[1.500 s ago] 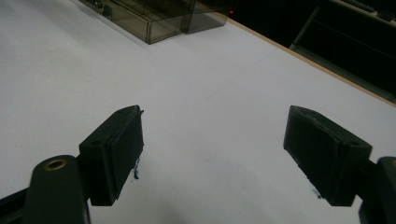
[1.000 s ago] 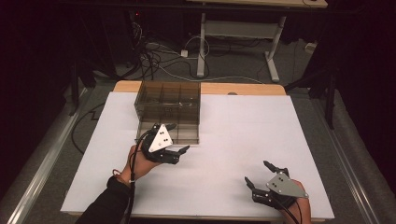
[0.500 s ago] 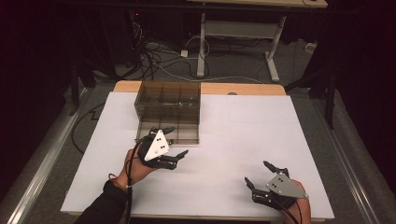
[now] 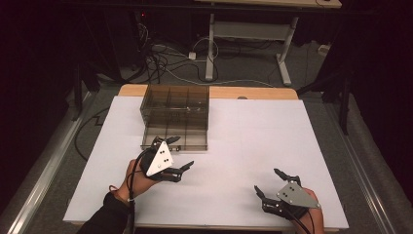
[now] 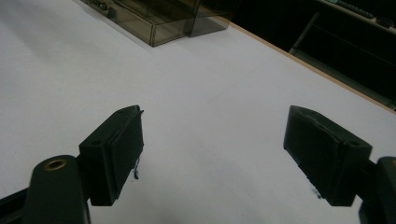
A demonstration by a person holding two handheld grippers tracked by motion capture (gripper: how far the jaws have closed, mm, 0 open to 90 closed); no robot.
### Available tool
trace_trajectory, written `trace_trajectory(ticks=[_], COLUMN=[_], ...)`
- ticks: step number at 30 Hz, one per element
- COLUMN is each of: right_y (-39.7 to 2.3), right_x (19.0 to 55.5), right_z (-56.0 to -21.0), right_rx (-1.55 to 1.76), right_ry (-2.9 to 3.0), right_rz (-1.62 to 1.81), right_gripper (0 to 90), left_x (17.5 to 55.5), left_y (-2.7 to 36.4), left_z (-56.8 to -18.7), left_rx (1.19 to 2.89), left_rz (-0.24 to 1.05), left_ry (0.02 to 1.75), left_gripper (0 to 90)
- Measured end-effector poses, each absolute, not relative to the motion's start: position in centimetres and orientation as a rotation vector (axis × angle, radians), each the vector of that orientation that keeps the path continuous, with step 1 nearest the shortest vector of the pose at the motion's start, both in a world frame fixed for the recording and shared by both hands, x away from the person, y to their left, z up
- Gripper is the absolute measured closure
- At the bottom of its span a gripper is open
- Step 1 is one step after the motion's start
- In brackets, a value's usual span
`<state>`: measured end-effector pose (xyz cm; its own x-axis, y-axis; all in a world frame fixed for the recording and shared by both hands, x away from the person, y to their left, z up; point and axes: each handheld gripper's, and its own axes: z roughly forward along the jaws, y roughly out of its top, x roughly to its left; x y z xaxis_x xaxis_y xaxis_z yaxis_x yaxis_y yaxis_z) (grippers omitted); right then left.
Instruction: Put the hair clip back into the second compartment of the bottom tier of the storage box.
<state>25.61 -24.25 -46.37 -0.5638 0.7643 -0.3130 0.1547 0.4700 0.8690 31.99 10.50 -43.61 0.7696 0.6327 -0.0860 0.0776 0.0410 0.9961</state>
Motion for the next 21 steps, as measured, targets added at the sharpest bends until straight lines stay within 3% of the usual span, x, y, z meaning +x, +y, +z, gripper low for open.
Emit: trace_trajectory(ticks=[21], right_y=[-23.8], right_x=[25.3], right_z=[-46.3], right_rx=[0.734], right_ry=[2.007], right_rz=[1.085], right_gripper=[20.0], left_x=[30.1], left_y=[11.7], left_z=[-44.3], left_rx=[1.495], left_rz=[0.467], left_ry=[0.586], left_gripper=[15.6])
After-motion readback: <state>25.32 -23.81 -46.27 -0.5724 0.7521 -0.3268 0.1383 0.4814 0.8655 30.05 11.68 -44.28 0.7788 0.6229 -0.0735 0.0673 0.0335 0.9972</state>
